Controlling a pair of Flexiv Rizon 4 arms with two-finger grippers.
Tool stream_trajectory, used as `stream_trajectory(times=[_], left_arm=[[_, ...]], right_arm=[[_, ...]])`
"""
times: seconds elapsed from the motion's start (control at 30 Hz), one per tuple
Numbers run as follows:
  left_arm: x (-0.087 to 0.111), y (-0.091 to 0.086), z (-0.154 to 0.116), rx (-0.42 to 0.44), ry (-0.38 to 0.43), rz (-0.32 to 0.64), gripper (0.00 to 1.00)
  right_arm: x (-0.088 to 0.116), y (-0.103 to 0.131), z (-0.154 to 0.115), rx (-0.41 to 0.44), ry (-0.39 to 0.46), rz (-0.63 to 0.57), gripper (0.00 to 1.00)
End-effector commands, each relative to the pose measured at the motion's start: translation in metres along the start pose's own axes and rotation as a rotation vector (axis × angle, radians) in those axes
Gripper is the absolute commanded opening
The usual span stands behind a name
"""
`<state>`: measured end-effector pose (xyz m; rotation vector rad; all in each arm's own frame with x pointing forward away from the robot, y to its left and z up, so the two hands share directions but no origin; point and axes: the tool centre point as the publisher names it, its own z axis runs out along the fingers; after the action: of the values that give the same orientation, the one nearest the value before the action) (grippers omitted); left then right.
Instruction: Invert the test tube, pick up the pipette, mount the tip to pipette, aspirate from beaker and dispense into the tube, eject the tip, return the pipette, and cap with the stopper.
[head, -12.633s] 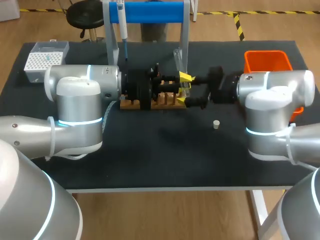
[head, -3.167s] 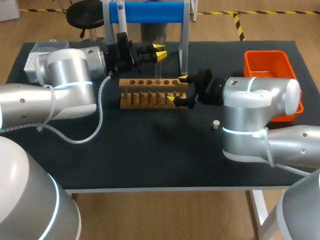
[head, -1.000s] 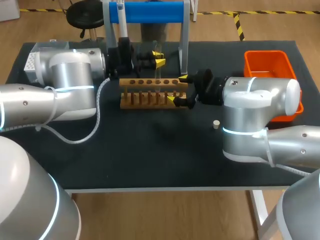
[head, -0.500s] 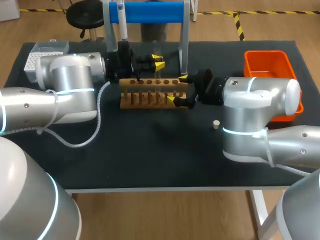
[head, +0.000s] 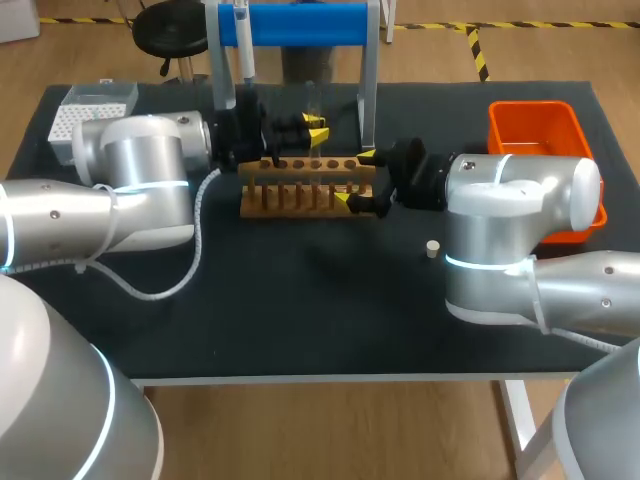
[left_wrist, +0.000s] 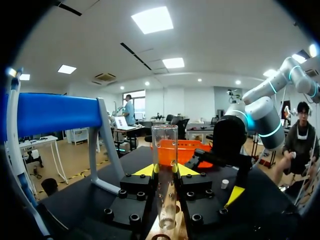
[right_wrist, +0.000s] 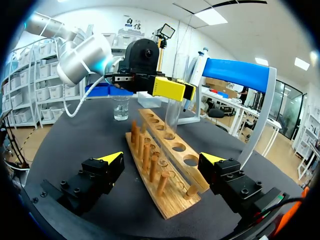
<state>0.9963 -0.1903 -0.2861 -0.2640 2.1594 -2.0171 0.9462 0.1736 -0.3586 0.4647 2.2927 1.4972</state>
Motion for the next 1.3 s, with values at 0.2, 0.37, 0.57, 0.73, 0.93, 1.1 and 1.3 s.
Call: stream_trajectory(times=[0.2, 0.37, 0.57, 0.73, 0.93, 1.1, 1.3], left_arm=[[-0.002, 0.006, 0.001, 0.007, -0.003, -0.006, 0.00], [-0.002, 0.008, 0.000, 0.001, -0.006, -0.027, 1.00], [-0.001, -0.001, -0.007, -0.014, -0.010, -0.023, 1.00], [0.003, -0.014, -0.018, -0.040, -0.010, -0.024, 1.00], [0.009, -0.026, -0.054, -0.075, -0.041, -0.059, 1.00], [0.024, -0.029, -0.097, -0.115, -0.105, -0.111, 1.00], [0.042, -0.029, -0.160, -0.149, -0.221, -0.136, 1.00]], right_arm=[[0.001, -0.001, 0.000, -0.002, -0.003, 0.000, 1.00], [0.001, -0.001, 0.000, -0.002, -0.003, 0.000, 1.00], [0.001, -0.001, 0.000, -0.002, -0.003, 0.000, 1.00], [0.001, -0.001, 0.000, -0.002, -0.003, 0.000, 1.00], [0.001, -0.001, 0.000, -0.002, -0.003, 0.000, 1.00], [0.001, -0.001, 0.000, -0.002, -0.003, 0.000, 1.00], [0.001, -0.001, 0.000, -0.002, -0.003, 0.000, 1.00]])
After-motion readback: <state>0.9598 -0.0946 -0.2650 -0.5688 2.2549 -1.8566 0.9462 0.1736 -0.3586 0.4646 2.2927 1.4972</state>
